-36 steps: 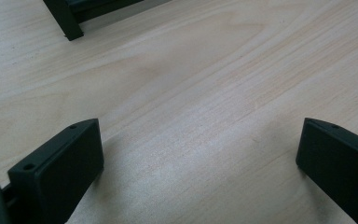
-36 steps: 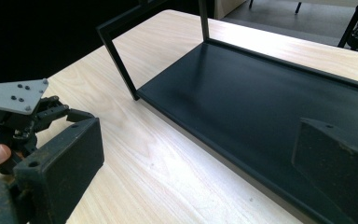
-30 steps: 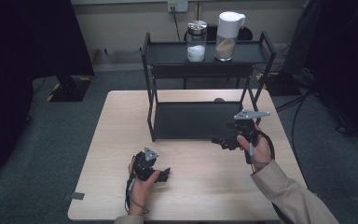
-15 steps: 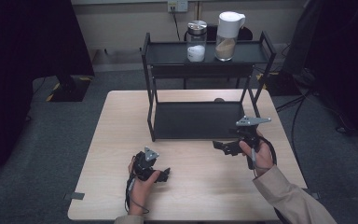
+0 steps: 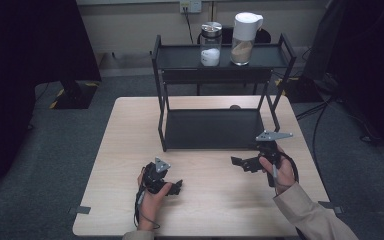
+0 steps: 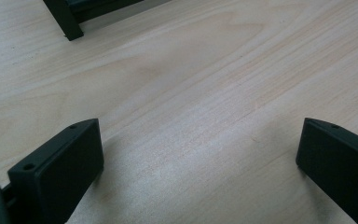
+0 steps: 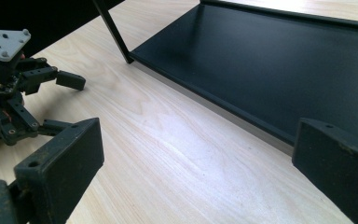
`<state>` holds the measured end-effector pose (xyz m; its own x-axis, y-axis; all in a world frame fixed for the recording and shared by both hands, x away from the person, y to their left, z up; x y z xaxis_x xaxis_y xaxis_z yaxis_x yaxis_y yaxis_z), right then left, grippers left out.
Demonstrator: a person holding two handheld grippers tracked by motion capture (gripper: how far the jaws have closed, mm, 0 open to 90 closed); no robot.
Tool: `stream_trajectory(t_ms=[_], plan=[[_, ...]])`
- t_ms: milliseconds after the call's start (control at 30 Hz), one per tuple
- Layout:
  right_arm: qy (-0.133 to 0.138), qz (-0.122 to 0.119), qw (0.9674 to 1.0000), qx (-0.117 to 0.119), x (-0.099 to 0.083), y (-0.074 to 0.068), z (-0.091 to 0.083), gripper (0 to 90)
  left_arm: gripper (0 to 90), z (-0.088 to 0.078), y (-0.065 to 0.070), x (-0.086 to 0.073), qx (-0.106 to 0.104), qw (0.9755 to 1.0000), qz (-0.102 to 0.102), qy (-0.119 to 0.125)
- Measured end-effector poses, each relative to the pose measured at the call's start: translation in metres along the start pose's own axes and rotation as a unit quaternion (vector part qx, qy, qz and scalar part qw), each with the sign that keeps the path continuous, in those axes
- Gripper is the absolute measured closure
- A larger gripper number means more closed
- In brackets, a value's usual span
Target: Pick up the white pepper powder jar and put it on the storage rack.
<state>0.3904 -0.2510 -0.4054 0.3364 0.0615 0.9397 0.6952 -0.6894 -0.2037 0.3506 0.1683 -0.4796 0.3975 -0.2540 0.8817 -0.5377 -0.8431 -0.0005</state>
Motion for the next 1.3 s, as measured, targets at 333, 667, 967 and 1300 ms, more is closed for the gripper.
stream_trajectory(t_ms=[333, 667, 967, 1300], plan=[[-0.002, 0.001, 1.0000, 0.001, -0.008, 0.000, -0.003, 0.9, 0.0, 0.000, 0.000, 0.000, 0.000, 1.0000, 0.000, 0.000], [-0.007, 0.000, 1.0000, 0.003, -0.016, 0.000, -0.006, 0.9, 0.0, 0.000, 0.000, 0.000, 0.000, 1.0000, 0.000, 0.000], [-0.013, -0.003, 0.9999, 0.004, -0.025, 0.000, -0.009, 0.9, 0.0, 0.000, 0.000, 0.000, 0.000, 1.0000, 0.000, 0.000], [-0.022, -0.002, 0.9998, 0.001, -0.039, 0.002, -0.013, 0.9, 0.0, 0.000, 0.000, 0.000, 0.000, 1.0000, 0.000, 0.000]])
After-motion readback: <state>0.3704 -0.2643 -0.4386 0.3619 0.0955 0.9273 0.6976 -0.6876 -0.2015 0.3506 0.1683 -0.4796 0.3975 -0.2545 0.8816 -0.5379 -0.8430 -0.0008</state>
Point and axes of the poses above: each handheld gripper's, and its own axes: z roughly forward along the jaws, x roughly out of its top, y roughly to its right, the point moved 9 cm from there along z, roughly forward along the jaws, and after that the axes turned 15 degrees about y, right-handed, at the moved point
